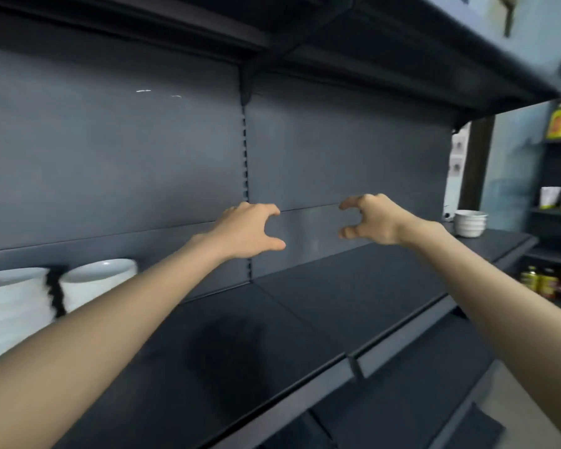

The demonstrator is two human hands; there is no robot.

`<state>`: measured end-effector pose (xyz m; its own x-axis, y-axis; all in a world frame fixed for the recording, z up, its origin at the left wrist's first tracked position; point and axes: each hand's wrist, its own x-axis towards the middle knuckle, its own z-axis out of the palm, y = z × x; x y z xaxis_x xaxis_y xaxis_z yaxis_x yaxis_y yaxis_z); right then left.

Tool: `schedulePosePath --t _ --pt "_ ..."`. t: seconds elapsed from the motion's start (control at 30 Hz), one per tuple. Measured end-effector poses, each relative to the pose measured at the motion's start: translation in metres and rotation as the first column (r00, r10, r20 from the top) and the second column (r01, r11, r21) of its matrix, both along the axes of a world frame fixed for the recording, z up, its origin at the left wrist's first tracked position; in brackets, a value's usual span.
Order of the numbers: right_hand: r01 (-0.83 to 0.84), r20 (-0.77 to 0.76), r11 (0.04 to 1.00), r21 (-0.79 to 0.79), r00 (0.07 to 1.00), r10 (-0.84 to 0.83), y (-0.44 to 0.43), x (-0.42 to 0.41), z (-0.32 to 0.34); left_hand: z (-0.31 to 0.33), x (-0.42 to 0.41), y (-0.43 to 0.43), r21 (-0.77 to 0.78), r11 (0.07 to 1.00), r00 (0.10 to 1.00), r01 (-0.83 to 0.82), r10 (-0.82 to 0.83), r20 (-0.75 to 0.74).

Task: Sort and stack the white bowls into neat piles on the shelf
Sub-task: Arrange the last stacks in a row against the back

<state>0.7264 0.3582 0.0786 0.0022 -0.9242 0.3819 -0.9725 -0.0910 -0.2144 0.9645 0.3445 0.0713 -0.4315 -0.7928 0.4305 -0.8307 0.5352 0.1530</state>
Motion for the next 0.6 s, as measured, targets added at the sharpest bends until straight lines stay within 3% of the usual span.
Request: schedulePosePath --t 0.13,0.33,0.6 --pt "0.089 -0.038 0.996 0.011 0.995 -0.088 0.014 -0.105 -0.005 -0.007 -0.101 -0.014 0.083 0.994 0.998 0.067 -0.066 -0.015" --pt "0.184 -0.065 0.976 0.117 0.982 -0.177 0.025 -0.238 -0.017 -0.017 -0.241 -0.033 0.141 0.980 0.984 0.139 -0.152 0.088" --pt "0.292 -0.054 0.954 0.066 0.956 -0.288 -0.011 -0.381 -0.015 -0.002 -0.395 -0.084 0.048 0.970 0.960 0.240 -0.244 0.134"
